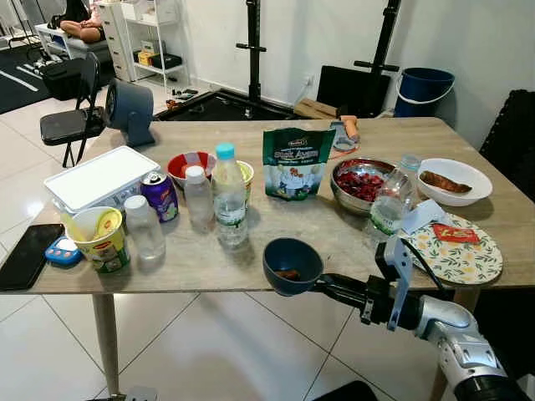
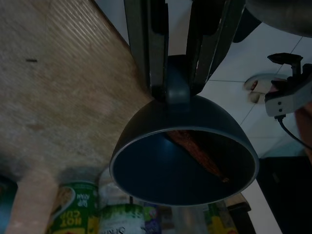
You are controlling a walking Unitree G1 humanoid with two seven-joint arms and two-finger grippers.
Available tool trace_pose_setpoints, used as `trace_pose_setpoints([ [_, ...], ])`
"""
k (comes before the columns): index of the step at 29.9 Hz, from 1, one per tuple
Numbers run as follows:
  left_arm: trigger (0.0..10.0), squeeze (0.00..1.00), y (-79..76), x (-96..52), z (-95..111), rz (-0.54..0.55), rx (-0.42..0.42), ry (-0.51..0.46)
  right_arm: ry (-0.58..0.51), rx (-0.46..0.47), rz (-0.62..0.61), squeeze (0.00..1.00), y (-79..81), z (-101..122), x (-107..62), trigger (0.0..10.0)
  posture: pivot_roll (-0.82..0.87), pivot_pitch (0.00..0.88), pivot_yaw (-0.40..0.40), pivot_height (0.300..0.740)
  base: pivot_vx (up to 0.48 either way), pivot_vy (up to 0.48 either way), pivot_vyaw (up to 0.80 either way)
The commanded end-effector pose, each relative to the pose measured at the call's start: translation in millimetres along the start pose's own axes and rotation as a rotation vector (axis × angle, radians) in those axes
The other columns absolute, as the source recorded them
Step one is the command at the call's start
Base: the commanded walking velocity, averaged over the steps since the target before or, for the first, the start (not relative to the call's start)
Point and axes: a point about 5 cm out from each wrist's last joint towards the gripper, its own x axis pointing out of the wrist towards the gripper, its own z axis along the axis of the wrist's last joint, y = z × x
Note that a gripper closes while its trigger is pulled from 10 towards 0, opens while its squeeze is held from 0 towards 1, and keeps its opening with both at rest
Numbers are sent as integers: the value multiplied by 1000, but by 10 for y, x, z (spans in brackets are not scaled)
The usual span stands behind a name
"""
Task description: Restocking fridge
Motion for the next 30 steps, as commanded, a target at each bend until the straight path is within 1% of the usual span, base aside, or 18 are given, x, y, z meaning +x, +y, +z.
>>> trace_pose_setpoints([
  [1, 10000, 0, -31, -14, -109, -2, -16, 37, -30, -17, -2, 0, 13, 87, 111, 10000, -26, 30, 15, 740, -289, 0, 0],
  [3, 10000, 0, -47, -16, -121, -5, -18, 39, -46, -16, -10, 0, 9, 117, 148, 10000, -26, 29, 13, 740, -292, 0, 0],
  [5, 10000, 0, -65, -18, -136, -8, -18, 43, -59, -10, 14, 0, 62, 130, 206, 10000, -23, 37, 11, 740, -311, 0, 0],
  [6, 10000, 0, -65, -18, -136, -8, -18, 43, -59, -10, 14, 0, 62, 130, 206, 10000, -23, 37, 11, 740, -311, 0, 0],
  [10, 10000, 0, -68, -12, -106, -12, -13, 36, -62, -8, 13, 0, 91, 139, 299, 10000, -22, 33, 6, 740, -308, 0, 0],
  [14, 10000, 0, -64, -11, -102, -10, -15, 35, -63, -12, 13, 0, 101, 148, 322, 10000, -39, 32, 2, 740, -314, 0, 0],
  [17, 10000, 0, -91, -18, -143, -13, -14, 45, -40, -26, -26, 0, 67, 136, 313, 10000, -46, 28, -6, 740, -325, 0, 0],
  [19, 10000, 0, -153, -22, -172, -24, -22, 49, -17, -35, -66, 0, 19, 119, 259, 10000, -47, 35, -21, 740, -322, 0, 0],
  [20, 10000, 0, -153, -22, -172, -24, -22, 49, -17, -35, -66, 0, 19, 119, 259, 10000, -47, 35, -21, 740, -322, 0, 0],
  [22, 10000, 0, -226, -24, -191, -40, -33, 53, 13, -35, -108, 0, -35, 86, 193, 10000, -47, 32, -33, 740, -322, 0, 0],
  [23, 10000, 0, -226, -24, -191, -40, -33, 53, 13, -35, -108, 0, -35, 86, 193, 10000, -47, 32, -33, 740, -322, 0, 0],
  [25, 10000, 0, -274, -26, -200, -51, -38, 56, 28, -34, -134, 0, -65, 76, 164, 10000, -65, 26, -43, 740, -328, 0, 0],
  [27, 10000, 0, -293, -26, -205, -55, -38, 59, 30, -35, -142, 0, -73, 71, 158, 10000, -68, 25, -45, 740, -330, 0, 0],
  [30, 10000, 0, -287, -20, -180, -55, -32, 56, 24, -39, -143, 0, -67, 86, 201, 10000, -75, 0, -53, 740, -329, 0, 0],
])
